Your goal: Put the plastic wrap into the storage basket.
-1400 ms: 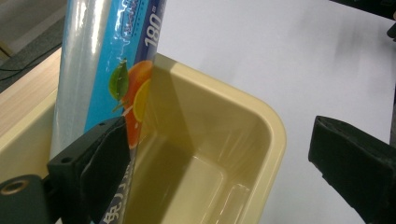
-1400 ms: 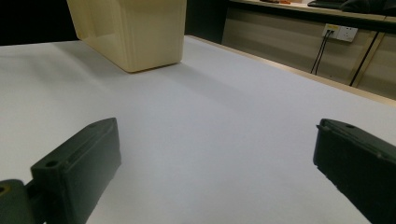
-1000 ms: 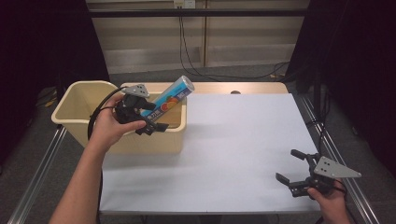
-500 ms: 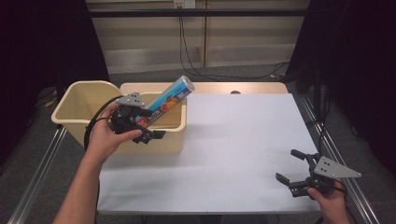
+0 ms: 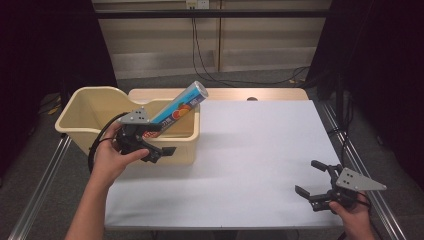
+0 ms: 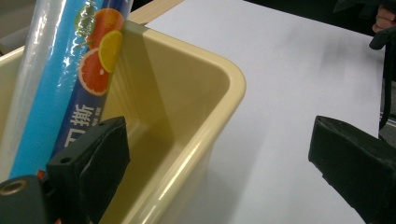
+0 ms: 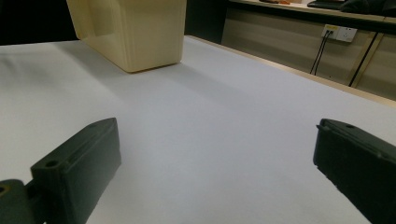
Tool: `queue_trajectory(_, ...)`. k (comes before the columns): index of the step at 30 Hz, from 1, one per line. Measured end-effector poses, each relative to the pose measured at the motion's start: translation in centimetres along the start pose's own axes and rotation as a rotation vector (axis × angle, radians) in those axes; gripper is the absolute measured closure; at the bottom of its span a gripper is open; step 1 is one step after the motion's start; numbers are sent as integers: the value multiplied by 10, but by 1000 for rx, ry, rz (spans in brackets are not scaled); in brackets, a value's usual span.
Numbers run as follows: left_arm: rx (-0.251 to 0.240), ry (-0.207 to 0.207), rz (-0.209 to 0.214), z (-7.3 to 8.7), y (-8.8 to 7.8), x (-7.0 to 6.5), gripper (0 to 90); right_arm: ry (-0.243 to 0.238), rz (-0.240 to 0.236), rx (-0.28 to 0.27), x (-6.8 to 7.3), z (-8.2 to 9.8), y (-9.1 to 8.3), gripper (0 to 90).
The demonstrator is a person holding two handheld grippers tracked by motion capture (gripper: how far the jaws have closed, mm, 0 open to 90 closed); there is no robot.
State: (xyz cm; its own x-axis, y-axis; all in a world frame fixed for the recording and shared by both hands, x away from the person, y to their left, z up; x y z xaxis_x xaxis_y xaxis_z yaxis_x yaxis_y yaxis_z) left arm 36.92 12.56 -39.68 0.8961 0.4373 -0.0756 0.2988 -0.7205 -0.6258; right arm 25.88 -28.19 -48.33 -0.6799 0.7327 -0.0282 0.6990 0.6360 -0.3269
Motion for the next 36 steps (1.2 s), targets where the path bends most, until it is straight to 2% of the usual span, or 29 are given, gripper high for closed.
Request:
queue_trajectory(6,-21,-20,-2,11,0,-3,52,0,-2,-1,0,0,0,6)
queue_trajectory(10,-33,-17,-14,18,-2,-5,52,4,1,1,0,0,0,6)
queue_trajectory(14,-95,-17,-31,20,-4,-5,48,3,0,2,1,0,0,6)
queue_trajectory(17,-120,-14,-50,22,-8,-5,50,3,0,-2,0,0,0,6)
queue_trajectory(20,-147,-12,-49,21,-13,-9,48,5,1,-3,0,0,0,6)
queue_trajectory(27,-143,-3,-23,30,-12,-24,52,0,-2,2,0,0,0,6)
queue_trajectory(36,-162,-16,-25,51,0,-29,53,5,4,1,0,1,-1,6)
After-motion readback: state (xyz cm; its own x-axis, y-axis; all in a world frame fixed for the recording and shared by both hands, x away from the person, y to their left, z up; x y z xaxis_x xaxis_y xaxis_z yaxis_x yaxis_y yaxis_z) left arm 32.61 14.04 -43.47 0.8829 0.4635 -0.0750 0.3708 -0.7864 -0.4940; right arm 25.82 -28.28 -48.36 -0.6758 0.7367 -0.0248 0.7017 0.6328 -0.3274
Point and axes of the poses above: each handheld gripper's, and its own axes: y roughly forward along the jaws, z roughly out of its underside, x roughly to its left, the point moved 9 cm from there along y, roughly forward along the jaws, and after that the axes turned 4 degrees about x, right-handed, at the moved point
